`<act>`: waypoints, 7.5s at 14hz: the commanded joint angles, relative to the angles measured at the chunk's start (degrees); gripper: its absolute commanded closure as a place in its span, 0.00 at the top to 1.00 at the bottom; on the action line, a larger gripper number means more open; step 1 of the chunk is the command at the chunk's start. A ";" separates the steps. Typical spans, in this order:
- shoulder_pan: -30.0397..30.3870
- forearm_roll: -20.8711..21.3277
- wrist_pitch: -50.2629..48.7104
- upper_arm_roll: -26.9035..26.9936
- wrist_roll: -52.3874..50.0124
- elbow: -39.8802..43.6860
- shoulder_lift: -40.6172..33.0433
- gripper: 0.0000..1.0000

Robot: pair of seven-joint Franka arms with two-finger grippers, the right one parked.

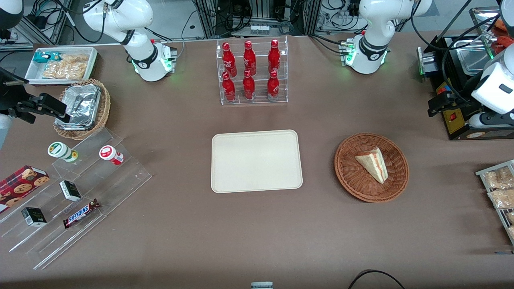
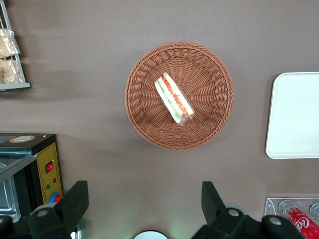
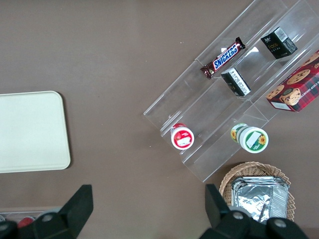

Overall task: Place sandwich from basket to tray
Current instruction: 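Move the left gripper over the wrapped sandwich in the wicker basket, then lower the open left gripper and close it on the sandwich, then lift the sandwich and carry it toward the cream tray, then lower the sandwich onto the tray and open the left gripper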

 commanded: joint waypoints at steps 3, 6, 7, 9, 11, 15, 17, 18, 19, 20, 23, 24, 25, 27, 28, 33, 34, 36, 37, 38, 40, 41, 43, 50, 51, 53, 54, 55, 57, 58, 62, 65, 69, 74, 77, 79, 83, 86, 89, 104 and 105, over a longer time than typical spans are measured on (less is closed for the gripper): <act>-0.10 0.49 0.35 -0.27 0.55 -1.54 -0.02 1.00; -0.28 0.05 0.61 -0.35 0.47 -4.53 0.42 1.00; -0.28 -0.04 1.40 -0.35 0.47 -6.03 0.42 1.00; -0.89 -0.04 5.60 -0.61 0.12 -9.63 0.59 1.00; -1.16 -0.04 10.70 -0.62 -0.32 -14.28 0.59 1.00; -1.16 -0.04 20.79 -0.53 -1.20 -23.85 0.24 1.00; -1.16 -0.04 28.26 -0.53 -3.38 -29.04 -0.11 1.00; -1.25 -0.04 31.35 -0.62 -6.27 -30.72 -0.02 1.00; -1.77 -0.04 33.64 -0.88 -8.91 -31.70 0.24 1.00; -2.38 -0.04 35.49 -0.97 -12.59 -32.58 0.50 1.00; -3.62 -0.04 39.72 -0.97 -24.72 -34.69 1.20 1.00; -3.62 -0.04 39.90 -0.97 -27.89 -34.52 1.99 1.00; -3.62 -0.04 40.77 -0.97 -31.05 -34.52 2.61 1.00; -4.06 -0.04 41.75 -0.97 -38.08 -34.43 4.36 1.00; -4.58 -0.04 42.18 -0.97 -40.21 -34.34 5.15 1.00; -4.76 -0.04 45.78 -0.97 -47.26 -34.43 8.93 1.00; -4.76 0.04 46.23 -0.97 -47.26 -34.43 9.64 1.00; -4.76 0.05 47.28 -0.97 -47.26 -34.34 10.69 1.00; -4.76 0.05 47.98 -0.97 -47.34 -34.43 11.13 1.00; -4.76 0.05 48.68 -0.97 -47.52 -34.43 12.01 1.00; -4.59 -0.04 50.18 -0.97 -47.78 -34.26 13.68 1.00; -4.59 -0.04 51.05 -0.97 -48.05 -34.34 14.38 1.00; -4.41 -0.13 51.50 -0.97 -48.14 -34.26 15.62 1.00; -4.76 -0.13 51.77 -0.97 -54.35 -33.47 16.76 0.37; -4.76 -0.04 51.51 -0.97 -54.72 -33.46 16.68 0.23; -4.85 -0.04 50.72 -0.97 -54.29 -32.24 15.97 0.15; -5.02 0.13 48.71 -1.06 -54.29 -31.02 15.63 0.15; -5.81 0.39 45.38 -1.23 -53.94 -28.83 15.62 0.15; -6.26 0.75 38.35 -1.41 -52.37 -24.78 15.45 0.14; -6.26 0.75 35.27 -2.36 -50.44 -22.85 15.10 0.14; -6.34 0.75 30.15 -6.76 -43.66 -20.37 14.83 0.08; -6.34 0.57 30.15 -11.68 -44.62 -18.10 15.53 0.00; -6.34 0.84 30.15 -19.06 -46.02 -13.88 18.68 0.04; -7.82 6.51 26.46 -25.83 -47.95 -3.60 25.54 0.09; -13.63 14.10 24.00 -25.84 -52.33 1.23 29.32 0.08; -16.17 14.02 22.59 -25.84 -53.76 4.40 32.04 0.04; -20.75 13.49 22.76 -25.84 -58.23 10.47 38.28 0.00; -23.56 13.84 23.03 -25.75 -60.79 13.98 42.77 0.00; -25.76 13.84 22.94 -25.67 -61.23 18.38 47.16 0.00; -31.40 14.11 25.14 -20.30 -60.28 23.49 53.42 0.78; -31.13 13.59 25.14 -20.30 -59.22 23.40 53.24 1.00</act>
